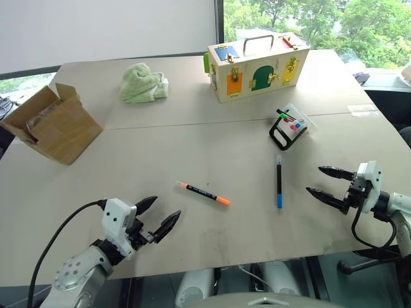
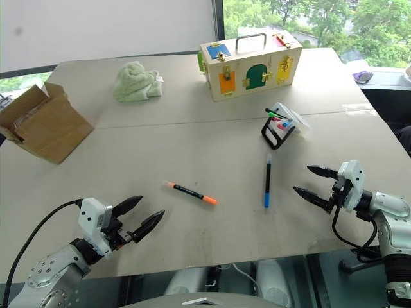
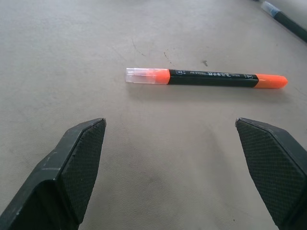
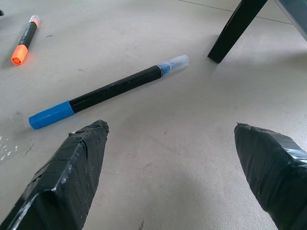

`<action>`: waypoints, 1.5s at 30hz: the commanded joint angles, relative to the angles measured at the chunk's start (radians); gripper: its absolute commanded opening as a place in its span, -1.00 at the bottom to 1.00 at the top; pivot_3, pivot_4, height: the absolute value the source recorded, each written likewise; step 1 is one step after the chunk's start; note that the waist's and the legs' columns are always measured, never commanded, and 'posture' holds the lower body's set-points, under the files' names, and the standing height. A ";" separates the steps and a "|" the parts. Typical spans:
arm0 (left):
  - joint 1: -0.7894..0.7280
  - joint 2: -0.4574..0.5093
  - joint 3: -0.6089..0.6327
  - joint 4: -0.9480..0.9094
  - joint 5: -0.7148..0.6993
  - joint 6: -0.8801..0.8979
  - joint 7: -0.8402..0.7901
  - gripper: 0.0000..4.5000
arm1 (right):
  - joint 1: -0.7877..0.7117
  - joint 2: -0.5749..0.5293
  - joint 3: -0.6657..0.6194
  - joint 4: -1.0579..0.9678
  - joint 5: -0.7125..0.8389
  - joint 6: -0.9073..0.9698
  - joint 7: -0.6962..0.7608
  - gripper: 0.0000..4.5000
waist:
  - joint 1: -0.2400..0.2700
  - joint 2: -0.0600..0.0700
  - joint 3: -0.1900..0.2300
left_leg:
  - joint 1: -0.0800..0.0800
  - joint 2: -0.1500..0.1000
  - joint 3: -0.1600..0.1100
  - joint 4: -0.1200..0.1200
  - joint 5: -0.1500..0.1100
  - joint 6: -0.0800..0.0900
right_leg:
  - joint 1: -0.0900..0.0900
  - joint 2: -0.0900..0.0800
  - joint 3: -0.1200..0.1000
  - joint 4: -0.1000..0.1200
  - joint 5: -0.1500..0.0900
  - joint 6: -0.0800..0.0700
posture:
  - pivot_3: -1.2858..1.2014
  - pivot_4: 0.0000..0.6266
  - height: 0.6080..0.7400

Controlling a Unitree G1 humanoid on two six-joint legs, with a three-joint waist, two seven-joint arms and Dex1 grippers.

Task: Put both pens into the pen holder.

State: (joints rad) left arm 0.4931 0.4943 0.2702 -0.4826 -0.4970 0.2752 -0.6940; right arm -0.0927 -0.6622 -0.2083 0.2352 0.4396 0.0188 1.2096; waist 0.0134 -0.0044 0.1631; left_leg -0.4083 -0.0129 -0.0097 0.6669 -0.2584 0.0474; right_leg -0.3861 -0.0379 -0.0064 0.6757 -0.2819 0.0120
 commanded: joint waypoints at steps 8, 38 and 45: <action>-0.007 -0.012 0.014 -0.027 -0.035 -0.019 -0.005 1.00 | -0.026 -0.004 0.000 0.027 -0.007 -0.046 0.020 0.98 | 0.000 0.000 0.000 | 0.000 0.000 0.000 0.000 0.000 0.000 | 0.000 0.000 0.000 0.000 0.000 0.000 | 0.03 -0.52 1.00; -0.280 -0.219 -0.113 -0.473 -0.313 0.748 0.938 1.00 | -0.005 -0.071 0.066 -0.495 0.203 0.295 0.057 0.98 | 0.002 -0.002 0.001 | 0.000 0.000 -0.001 0.003 0.000 0.000 | 0.001 0.003 0.000 0.003 0.001 0.002 | 0.03 -0.52 1.00; -0.358 -0.308 -0.112 -0.434 -0.270 0.952 1.120 1.00 | -0.036 -0.094 0.071 -0.567 0.239 0.351 0.042 0.98 | 0.002 -0.004 0.001 | 0.000 -0.001 -0.001 0.003 0.000 0.000 | 0.002 0.003 0.000 0.002 0.001 0.002 | 0.03 -0.52 1.00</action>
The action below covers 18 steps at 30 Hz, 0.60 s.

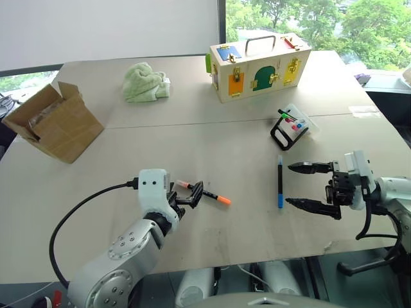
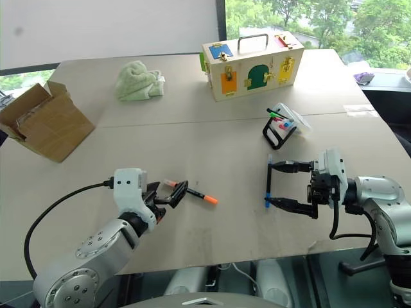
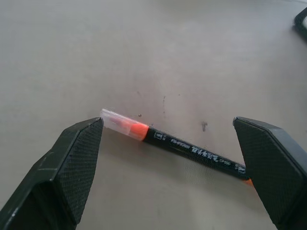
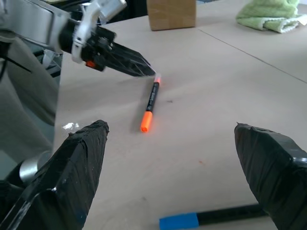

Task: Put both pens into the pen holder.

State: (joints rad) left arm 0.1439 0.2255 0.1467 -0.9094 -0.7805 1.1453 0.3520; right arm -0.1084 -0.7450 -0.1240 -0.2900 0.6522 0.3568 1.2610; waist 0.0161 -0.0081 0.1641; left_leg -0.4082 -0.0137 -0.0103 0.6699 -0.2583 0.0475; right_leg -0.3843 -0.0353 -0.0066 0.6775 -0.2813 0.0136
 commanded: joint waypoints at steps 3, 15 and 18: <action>-0.050 -0.089 -0.002 -0.001 0.064 0.147 0.125 1.00 | -0.022 -0.007 -0.007 -0.056 0.039 0.031 -0.018 0.98 | 0.001 -0.001 0.001 | 0.000 0.000 0.000 0.000 0.000 0.000 | 0.000 0.000 0.000 0.000 0.000 0.000 | 0.03 -0.52 1.00; -0.179 -0.197 -0.069 0.101 0.216 0.301 0.103 1.00 | -0.019 -0.006 0.028 -0.060 0.038 0.036 -0.015 0.98 | 0.004 -0.001 0.000 | 0.010 0.000 0.000 -0.001 0.000 0.000 | 0.009 0.000 0.000 0.000 0.000 0.000 | 0.03 -0.52 1.00; -0.225 -0.212 -0.061 0.124 0.258 0.383 0.090 1.00 | -0.004 -0.007 0.025 -0.068 0.037 0.033 -0.020 0.98 | 0.010 -0.001 0.000 | 0.010 0.000 0.000 0.000 0.000 -0.001 | 0.010 0.000 0.000 0.000 0.000 0.000 | 0.03 -0.52 1.00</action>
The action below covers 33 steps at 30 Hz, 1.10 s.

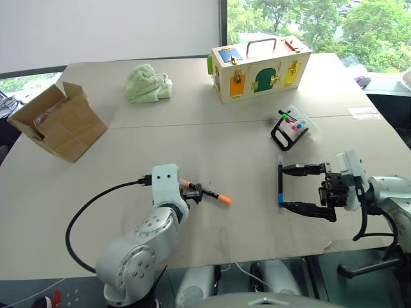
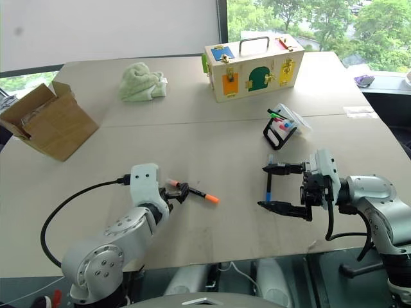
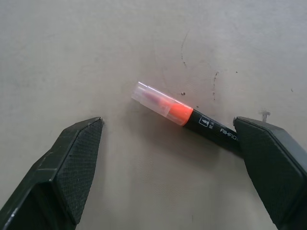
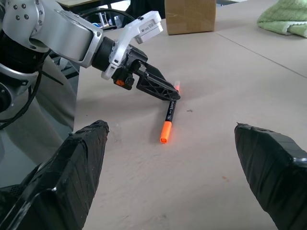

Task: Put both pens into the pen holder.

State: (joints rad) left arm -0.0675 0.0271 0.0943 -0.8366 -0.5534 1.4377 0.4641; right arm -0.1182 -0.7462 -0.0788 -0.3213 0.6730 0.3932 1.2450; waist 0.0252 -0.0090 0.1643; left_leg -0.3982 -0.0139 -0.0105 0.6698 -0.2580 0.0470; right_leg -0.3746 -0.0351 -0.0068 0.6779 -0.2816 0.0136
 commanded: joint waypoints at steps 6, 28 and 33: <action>-0.057 0.053 -0.063 0.109 0.118 0.173 -0.068 1.00 | 0.023 -0.001 -0.022 -0.053 0.017 -0.006 -0.021 0.98 | -0.001 0.000 0.000 | 0.000 0.000 0.000 -0.001 0.000 0.000 | 0.000 0.000 0.000 0.000 0.000 0.000 | 0.03 -0.52 1.00; 0.089 -0.068 -0.035 0.006 0.250 0.177 -0.167 0.29 | -0.003 -0.038 -0.049 0.004 0.010 -0.025 0.005 1.00 | -0.010 0.007 -0.007 | 0.001 0.000 0.001 -0.003 -0.001 0.000 | 0.000 0.000 0.002 -0.003 -0.001 0.001 | 0.03 -0.52 1.00; 0.112 -0.079 -0.031 0.017 0.247 0.177 -0.174 0.12 | 0.000 -0.041 -0.047 0.002 0.009 -0.023 0.012 1.00 | -0.010 0.008 -0.009 | 0.001 0.000 0.001 -0.003 -0.001 0.000 | 0.000 0.000 0.002 -0.003 -0.001 0.001 | 0.03 -0.52 1.00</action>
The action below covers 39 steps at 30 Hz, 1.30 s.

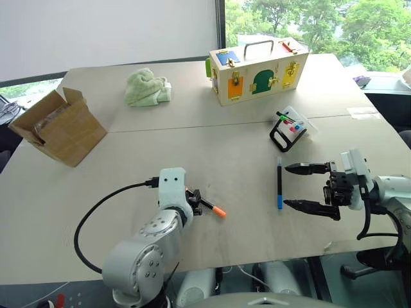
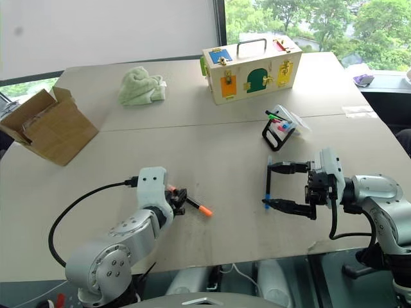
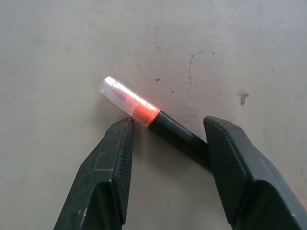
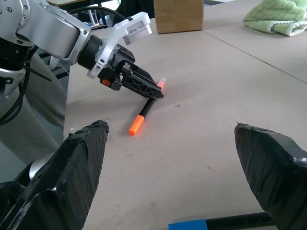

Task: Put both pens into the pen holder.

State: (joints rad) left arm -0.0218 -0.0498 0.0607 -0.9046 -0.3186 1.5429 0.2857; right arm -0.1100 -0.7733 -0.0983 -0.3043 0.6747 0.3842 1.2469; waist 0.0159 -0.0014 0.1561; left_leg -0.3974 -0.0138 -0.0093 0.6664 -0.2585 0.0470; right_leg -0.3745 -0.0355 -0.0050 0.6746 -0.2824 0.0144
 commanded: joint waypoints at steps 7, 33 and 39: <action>0.062 0.008 0.013 0.090 0.030 0.072 0.006 0.12 | 0.000 -0.012 -0.028 -0.018 0.004 -0.014 0.009 1.00 | -0.001 0.001 -0.001 | 0.000 0.000 0.000 0.000 0.000 0.000 | 0.000 0.000 0.000 0.000 0.000 0.000 | 0.03 -0.52 1.00; 0.035 0.074 0.002 0.073 0.054 0.072 -0.037 -0.99 | 0.003 -0.001 -0.026 -0.015 0.002 -0.020 0.001 1.00 | -0.002 0.001 -0.001 | 0.001 0.000 0.000 0.000 0.000 0.000 | 0.000 0.000 0.000 0.000 0.000 0.000 | 0.03 -0.52 1.00; 0.006 0.079 0.037 0.093 0.081 0.072 -0.047 -0.99 | 0.002 0.002 -0.022 -0.009 -0.003 -0.025 0.000 1.00 | -0.002 0.001 -0.001 | 0.001 0.000 0.000 0.000 0.000 0.000 | 0.000 0.000 0.000 0.000 0.000 0.000 | 0.03 -0.52 1.00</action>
State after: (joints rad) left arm -0.0394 0.0126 0.0507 -0.8972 -0.2975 1.5661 0.2227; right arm -0.1022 -0.7728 -0.0982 -0.3041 0.6684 0.3789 1.2461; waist 0.0144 -0.0001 0.1551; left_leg -0.3969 -0.0134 -0.0096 0.6661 -0.2585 0.0469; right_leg -0.3747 -0.0352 -0.0049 0.6744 -0.2826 0.0144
